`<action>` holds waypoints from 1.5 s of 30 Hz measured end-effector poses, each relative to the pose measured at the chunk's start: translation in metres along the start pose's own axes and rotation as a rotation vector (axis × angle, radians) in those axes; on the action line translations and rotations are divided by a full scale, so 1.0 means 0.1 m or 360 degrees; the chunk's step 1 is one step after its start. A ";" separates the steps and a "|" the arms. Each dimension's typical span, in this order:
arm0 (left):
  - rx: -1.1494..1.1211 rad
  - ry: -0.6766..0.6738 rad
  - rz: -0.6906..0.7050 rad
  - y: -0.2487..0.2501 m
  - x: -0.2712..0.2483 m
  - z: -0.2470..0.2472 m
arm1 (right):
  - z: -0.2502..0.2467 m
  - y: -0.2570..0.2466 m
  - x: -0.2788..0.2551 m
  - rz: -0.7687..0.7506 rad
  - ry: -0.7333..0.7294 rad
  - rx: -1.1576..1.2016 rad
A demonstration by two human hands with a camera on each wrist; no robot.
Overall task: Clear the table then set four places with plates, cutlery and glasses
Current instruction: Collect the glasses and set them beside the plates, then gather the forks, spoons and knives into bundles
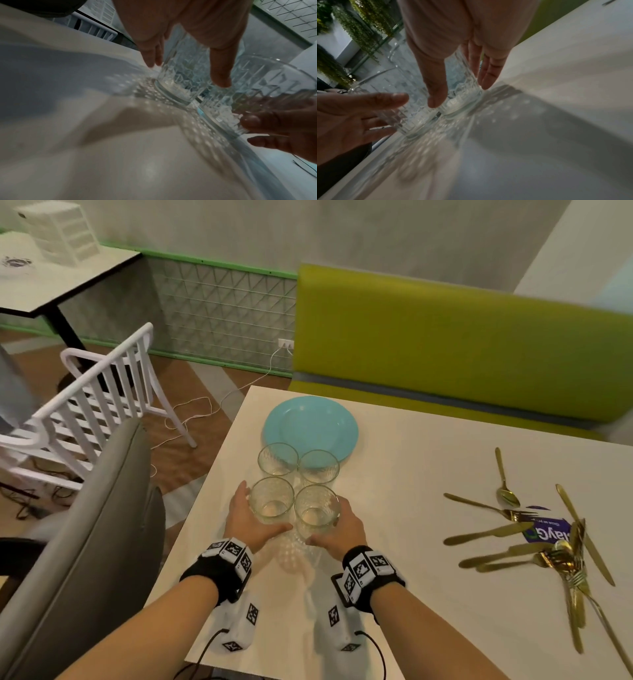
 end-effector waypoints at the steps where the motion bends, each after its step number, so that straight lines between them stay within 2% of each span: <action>1: 0.0015 0.0031 0.0032 0.02 -0.02 -0.01 | -0.03 0.01 -0.01 0.0005 -0.0012 -0.0004; 6: 0.0046 0.0196 0.0396 0.37 -0.23 -0.08 | -0.36 0.17 -0.01 0.0100 0.0040 -0.0030; 11: 0.0017 0.0313 0.1048 0.93 -0.48 0.09 | -0.95 0.41 -0.04 0.0224 0.0283 -0.0038; 14: -0.0023 0.0148 0.1354 1.33 -0.72 0.47 | -1.36 0.62 -0.13 0.0338 0.0470 0.0010; 16: -0.0066 -0.0066 0.1435 1.53 -0.86 0.81 | -1.64 0.78 -0.23 0.0403 0.0576 0.0013; 20: 0.0143 -0.0520 0.1337 1.88 -1.10 1.48 | -2.23 1.12 -0.44 0.0468 0.0750 -0.0035; 23: 0.0494 -0.0716 0.1245 2.09 -1.14 1.96 | -2.68 1.39 -0.56 0.0535 0.0862 -0.0077; 28: 0.0846 -0.0929 0.1089 2.35 -1.13 2.75 | -3.26 1.89 -0.69 0.0708 0.1038 -0.0026; 32: 0.1054 -0.0997 0.0987 2.43 -1.08 3.28 | -3.53 2.22 -0.66 0.0787 0.1029 -0.0033; 36: 0.1241 -0.0965 0.0940 2.42 -1.00 3.65 | -3.65 2.44 -0.49 0.0800 0.0884 -0.0043; 40: 0.1290 -0.0898 0.0896 2.38 -0.89 3.82 | -3.67 2.54 -0.31 0.0751 0.0758 -0.0052; 45: 0.1314 -0.0857 0.0894 2.33 -0.86 3.85 | -3.46 2.53 -0.12 0.0678 0.0579 -0.0074</action>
Point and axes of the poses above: each hand's wrist, its own x-axis towards the middle knuckle, its own z-axis out of the palm, y = z × x, the point moved 4 cm from there along x, towards the middle knuckle, and after that the axes turned 6 degrees about y, right-handed, at the moved point
